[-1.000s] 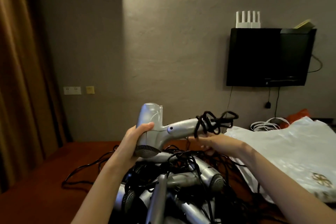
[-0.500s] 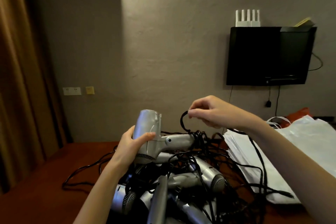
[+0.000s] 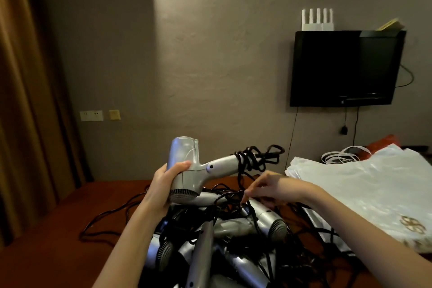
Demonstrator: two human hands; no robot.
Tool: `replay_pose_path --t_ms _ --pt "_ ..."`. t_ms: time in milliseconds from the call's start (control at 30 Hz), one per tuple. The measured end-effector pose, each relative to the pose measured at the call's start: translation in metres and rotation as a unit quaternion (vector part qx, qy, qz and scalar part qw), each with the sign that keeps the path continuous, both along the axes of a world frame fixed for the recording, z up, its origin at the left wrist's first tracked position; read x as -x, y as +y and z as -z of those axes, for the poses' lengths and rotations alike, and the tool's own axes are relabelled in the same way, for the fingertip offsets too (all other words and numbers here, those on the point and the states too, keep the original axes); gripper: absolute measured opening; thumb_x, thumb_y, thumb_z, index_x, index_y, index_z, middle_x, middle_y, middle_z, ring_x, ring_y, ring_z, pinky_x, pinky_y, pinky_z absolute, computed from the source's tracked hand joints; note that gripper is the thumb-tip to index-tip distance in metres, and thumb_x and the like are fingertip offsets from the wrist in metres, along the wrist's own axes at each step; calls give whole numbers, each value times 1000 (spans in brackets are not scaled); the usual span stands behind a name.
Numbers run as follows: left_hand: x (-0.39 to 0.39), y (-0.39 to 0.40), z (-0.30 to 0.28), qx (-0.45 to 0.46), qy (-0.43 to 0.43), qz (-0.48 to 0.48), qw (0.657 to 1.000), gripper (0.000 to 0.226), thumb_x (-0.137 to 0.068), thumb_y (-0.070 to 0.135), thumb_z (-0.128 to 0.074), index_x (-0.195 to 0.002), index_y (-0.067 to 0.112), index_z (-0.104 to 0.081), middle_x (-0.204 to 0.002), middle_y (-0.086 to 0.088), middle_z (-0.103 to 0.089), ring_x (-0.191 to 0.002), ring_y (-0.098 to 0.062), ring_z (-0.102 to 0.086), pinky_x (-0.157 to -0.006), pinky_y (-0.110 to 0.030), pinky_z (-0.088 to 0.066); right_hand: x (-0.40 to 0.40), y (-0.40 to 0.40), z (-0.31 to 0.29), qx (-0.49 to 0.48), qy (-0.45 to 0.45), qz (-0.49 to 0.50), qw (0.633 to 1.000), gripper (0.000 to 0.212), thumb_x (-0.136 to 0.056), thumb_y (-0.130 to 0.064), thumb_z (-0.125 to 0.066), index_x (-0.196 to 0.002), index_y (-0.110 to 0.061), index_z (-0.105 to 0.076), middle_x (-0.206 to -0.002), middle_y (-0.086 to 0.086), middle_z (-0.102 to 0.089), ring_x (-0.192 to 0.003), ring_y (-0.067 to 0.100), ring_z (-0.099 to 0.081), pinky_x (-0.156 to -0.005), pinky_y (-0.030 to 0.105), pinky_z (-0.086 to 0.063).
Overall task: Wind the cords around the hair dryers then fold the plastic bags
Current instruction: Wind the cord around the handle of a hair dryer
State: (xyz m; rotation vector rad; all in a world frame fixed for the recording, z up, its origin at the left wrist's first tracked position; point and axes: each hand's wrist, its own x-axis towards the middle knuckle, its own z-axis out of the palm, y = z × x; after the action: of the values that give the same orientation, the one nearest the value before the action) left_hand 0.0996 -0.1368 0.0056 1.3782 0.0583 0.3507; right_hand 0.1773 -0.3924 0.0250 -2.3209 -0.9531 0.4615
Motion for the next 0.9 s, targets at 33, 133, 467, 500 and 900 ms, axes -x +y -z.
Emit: replay_pose_path --t_ms 33,133,467,500,900 --pt "1 -1 0 -9 2 14 1000 85 -45 46 -76 -111 -5 -61 -78 -15 -68 -60 -21 -65 -48 -26 -52 -3 0 -1 18 -18 24 999 31 -94 -46 -54 -87 -23 -75 -41 -10 -43 -35 4 -36 -40 15 -28" --pt "5 -1 1 -40 8 42 998 84 -45 45 -75 -111 -5 -61 -76 -12 -70 -60 -19 -66 -48 -25 -52 -21 4 -4 76 -105 68 989 42 -94 -32 -59 -52 -29 -58 -41 -12 -43 -41 3 -40 -47 19 -34" --pt "15 -2 -2 -163 -41 59 984 66 -44 48 -75 -103 22 -63 -83 4 -75 -75 -12 -71 -62 -25 -56 -17 11 -51 7 -48 17 999 38 -90 -25 -66 -52 -21 -60 -46 -11 -45 -42 4 -39 -44 17 -30" --pt "15 -3 -1 -182 -47 52 981 65 -45 50 -75 -104 25 -63 -86 6 -74 -79 -11 -71 -67 -25 -57 -14 16 -56 13 -37 10 999 36 -92 -27 -63 -56 -21 -60 -48 -9 -42 -42 6 -36 -43 17 -28" --pt "25 3 26 -120 -45 -145 981 58 -50 54 -74 -98 24 -65 -95 -5 -72 -89 -26 -69 -83 -49 -56 53 29 10 -187 -6 -33 982 34 -106 -17 -26 -114 2 -53 -58 -3 -36 -40 7 -37 -40 20 -34"
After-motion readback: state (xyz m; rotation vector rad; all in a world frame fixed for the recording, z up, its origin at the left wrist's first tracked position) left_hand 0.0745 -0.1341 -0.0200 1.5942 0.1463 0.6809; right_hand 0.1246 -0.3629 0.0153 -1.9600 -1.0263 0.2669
